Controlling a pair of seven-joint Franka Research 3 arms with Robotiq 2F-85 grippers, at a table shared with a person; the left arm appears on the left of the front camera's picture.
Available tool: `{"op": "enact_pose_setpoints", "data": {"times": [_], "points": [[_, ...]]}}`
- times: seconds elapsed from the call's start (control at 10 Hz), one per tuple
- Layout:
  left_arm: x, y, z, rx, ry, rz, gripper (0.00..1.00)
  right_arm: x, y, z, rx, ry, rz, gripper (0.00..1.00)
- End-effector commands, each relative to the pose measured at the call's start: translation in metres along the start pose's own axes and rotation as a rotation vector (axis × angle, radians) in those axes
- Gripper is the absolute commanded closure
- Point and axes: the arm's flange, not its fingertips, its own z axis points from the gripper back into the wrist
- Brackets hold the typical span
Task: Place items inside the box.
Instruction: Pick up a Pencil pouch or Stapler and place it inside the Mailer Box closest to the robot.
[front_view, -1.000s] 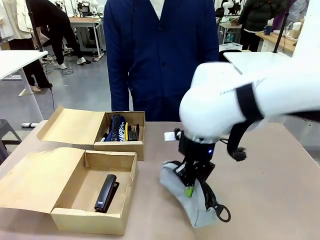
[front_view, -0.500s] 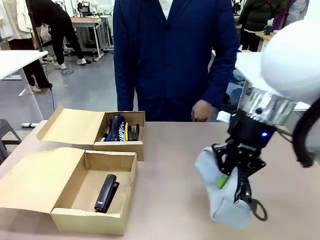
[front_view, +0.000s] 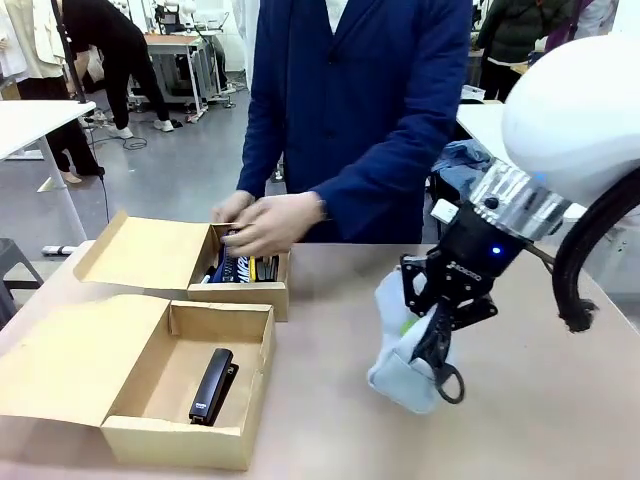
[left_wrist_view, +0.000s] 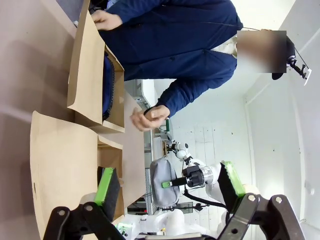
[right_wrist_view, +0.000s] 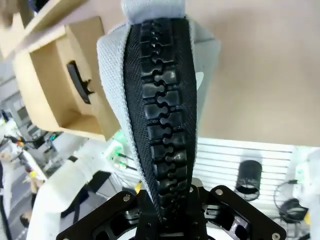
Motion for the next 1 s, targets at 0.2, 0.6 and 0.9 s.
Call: {"op": "enact_pose_setpoints", "data": {"times": [0.2, 0.6, 0.9], "points": [[-0.001, -0.001, 0.000, -0.014, 0.001, -0.019, 0.00, -0.028, -0.095, 0.045, 0.079, 0.145, 0.078, 0.95], [-0.001, -0.001, 0.000, -0.014, 0.001, -0.019, 0.00, -0.061, -0.152, 0.034, 0.218, 0.103, 0.094, 0.95], [-0.001, -0.001, 0.000, -0.014, 0.001, -0.019, 0.00, -0.044, -0.133, 0.037, 0.163, 0.141, 0.120, 0.95]]}}
